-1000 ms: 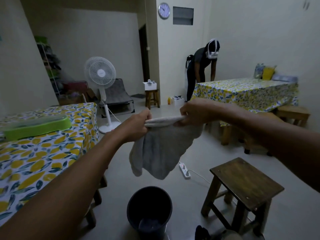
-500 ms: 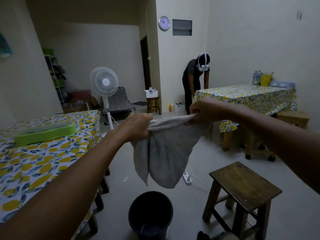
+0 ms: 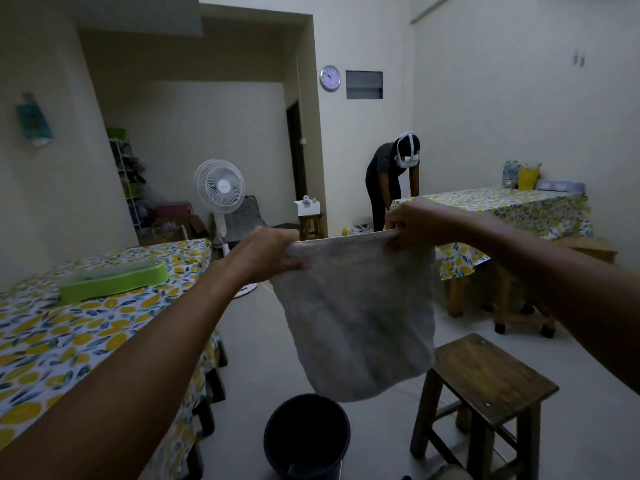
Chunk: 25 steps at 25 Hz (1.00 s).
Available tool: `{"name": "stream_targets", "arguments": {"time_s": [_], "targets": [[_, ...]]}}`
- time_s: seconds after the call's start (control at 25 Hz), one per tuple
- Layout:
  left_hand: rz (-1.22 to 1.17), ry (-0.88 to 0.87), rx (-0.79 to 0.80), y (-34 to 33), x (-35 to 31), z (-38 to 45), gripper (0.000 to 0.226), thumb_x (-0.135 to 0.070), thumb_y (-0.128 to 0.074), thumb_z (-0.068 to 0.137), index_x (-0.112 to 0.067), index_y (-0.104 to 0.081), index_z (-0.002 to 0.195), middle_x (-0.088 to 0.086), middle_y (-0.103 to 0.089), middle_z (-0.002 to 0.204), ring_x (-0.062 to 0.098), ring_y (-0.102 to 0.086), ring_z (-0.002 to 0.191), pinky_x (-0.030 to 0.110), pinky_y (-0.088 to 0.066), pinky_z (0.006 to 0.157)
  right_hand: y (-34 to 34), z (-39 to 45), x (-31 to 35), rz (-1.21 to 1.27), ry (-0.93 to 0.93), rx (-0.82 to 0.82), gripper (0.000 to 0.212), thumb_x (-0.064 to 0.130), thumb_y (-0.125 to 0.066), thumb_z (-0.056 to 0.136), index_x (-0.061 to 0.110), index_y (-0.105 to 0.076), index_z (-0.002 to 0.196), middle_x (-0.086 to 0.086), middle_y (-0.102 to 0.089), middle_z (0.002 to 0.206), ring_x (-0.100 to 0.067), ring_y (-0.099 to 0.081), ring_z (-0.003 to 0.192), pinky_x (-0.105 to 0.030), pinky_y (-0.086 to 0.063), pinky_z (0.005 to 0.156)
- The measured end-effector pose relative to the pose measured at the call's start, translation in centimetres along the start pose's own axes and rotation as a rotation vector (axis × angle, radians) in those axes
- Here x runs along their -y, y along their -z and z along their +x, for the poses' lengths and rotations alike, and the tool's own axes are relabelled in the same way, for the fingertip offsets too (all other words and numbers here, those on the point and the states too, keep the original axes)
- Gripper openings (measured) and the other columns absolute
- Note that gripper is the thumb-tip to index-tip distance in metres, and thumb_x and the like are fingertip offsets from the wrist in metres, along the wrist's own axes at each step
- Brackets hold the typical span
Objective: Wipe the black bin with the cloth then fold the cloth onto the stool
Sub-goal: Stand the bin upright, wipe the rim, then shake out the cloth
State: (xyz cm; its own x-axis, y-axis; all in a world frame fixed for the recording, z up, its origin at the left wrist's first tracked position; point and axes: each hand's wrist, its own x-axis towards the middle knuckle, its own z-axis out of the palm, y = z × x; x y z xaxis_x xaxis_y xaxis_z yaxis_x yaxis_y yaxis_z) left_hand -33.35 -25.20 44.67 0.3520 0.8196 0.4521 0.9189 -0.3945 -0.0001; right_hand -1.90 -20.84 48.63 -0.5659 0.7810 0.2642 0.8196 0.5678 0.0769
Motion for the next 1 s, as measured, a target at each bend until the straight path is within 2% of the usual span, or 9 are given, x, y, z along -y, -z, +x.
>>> {"name": "stream_targets", "arguments": {"time_s": [0.12,0.24,0.36,0.44,0.56,0.72,0.84,1.0], "targets": [[-0.005,0.050,0.003,1.5,-1.2,-0.7,0.030,-0.049,-0.074,0.083,-0.025,-0.057,0.083,0.000,-0.065,0.089,0.023,-0.059,0.082,0.035,-0.034,0.070,1.6,-1.7,1.1,0.053,-0.027,0.008,0.032,0.043,-0.079,0.085,0.032,-0.052,0.071,0.009,-0.056,0.072,-0.006,-0.051,0.062,-0.020,-0.035,0.051],[-0.094,0.085,0.008,2.8,-0.7,0.0,0.031,-0.045,-0.077,0.082,-0.031,-0.051,0.073,0.000,-0.064,0.084,0.020,-0.058,0.077,0.034,-0.038,0.066,2.6,-1.6,0.3,0.219,-0.069,-0.028,0.027,0.046,-0.084,0.079,0.029,-0.062,0.078,0.008,-0.062,0.079,-0.009,-0.058,0.069,-0.020,-0.040,0.055],[-0.178,0.118,-0.016,2.5,0.8,1.2,0.025,-0.039,-0.079,0.082,-0.028,-0.058,0.076,0.002,-0.064,0.080,0.020,-0.059,0.074,0.032,-0.041,0.061,2.0,-1.7,-1.5,0.516,-0.124,-0.009,0.024,0.039,-0.085,0.078,0.025,-0.066,0.079,0.003,-0.066,0.086,-0.012,-0.062,0.079,-0.024,-0.045,0.060],[-0.200,0.115,-0.018,1.6,1.4,1.6,0.024,-0.038,-0.080,0.081,-0.027,-0.060,0.077,0.001,-0.063,0.079,0.019,-0.058,0.072,0.032,-0.042,0.060,1.3,-2.2,-2.4,0.705,-0.110,0.013,0.021,0.033,-0.086,0.079,0.023,-0.067,0.077,0.004,-0.066,0.082,-0.011,-0.062,0.077,-0.025,-0.048,0.061],[-0.204,0.118,0.045,-0.6,1.3,2.9,0.030,-0.045,-0.081,0.078,-0.029,-0.056,0.072,-0.002,-0.062,0.076,0.020,-0.058,0.072,0.036,-0.043,0.061,-0.2,-2.6,-4.5,0.730,-0.148,0.033,0.017,0.028,-0.084,0.082,0.021,-0.069,0.077,0.013,-0.062,0.068,-0.001,-0.058,0.064,-0.020,-0.043,0.056],[-0.192,0.094,0.109,-4.6,0.8,7.2,0.027,-0.044,-0.080,0.079,-0.032,-0.056,0.073,-0.005,-0.060,0.077,0.015,-0.056,0.072,0.030,-0.036,0.056,-2.0,-2.5,-8.4,0.723,-0.227,0.054,0.015,0.032,-0.082,0.084,0.021,-0.072,0.083,0.008,-0.066,0.074,-0.004,-0.061,0.069,-0.022,-0.045,0.058],[-0.235,0.063,0.118,-9.3,0.5,11.6,0.021,-0.037,-0.078,0.083,-0.034,-0.058,0.078,-0.008,-0.054,0.083,0.013,-0.052,0.075,0.027,-0.033,0.057,-4.4,-2.9,-12.1,0.726,-0.287,0.063,0.024,0.034,-0.081,0.085,0.013,-0.072,0.092,0.003,-0.067,0.079,-0.007,-0.061,0.071,-0.024,-0.046,0.059],[-0.223,0.052,0.097,-18.1,-1.9,17.1,0.014,-0.038,-0.074,0.086,-0.030,-0.063,0.089,-0.002,-0.050,0.098,0.018,-0.051,0.084,0.032,-0.040,0.062,-10.0,-4.2,-16.6,0.746,-0.342,0.066,0.023,0.038,-0.077,0.088,0.018,-0.070,0.093,0.004,-0.065,0.079,-0.002,-0.059,0.067,-0.018,-0.043,0.054]]}}
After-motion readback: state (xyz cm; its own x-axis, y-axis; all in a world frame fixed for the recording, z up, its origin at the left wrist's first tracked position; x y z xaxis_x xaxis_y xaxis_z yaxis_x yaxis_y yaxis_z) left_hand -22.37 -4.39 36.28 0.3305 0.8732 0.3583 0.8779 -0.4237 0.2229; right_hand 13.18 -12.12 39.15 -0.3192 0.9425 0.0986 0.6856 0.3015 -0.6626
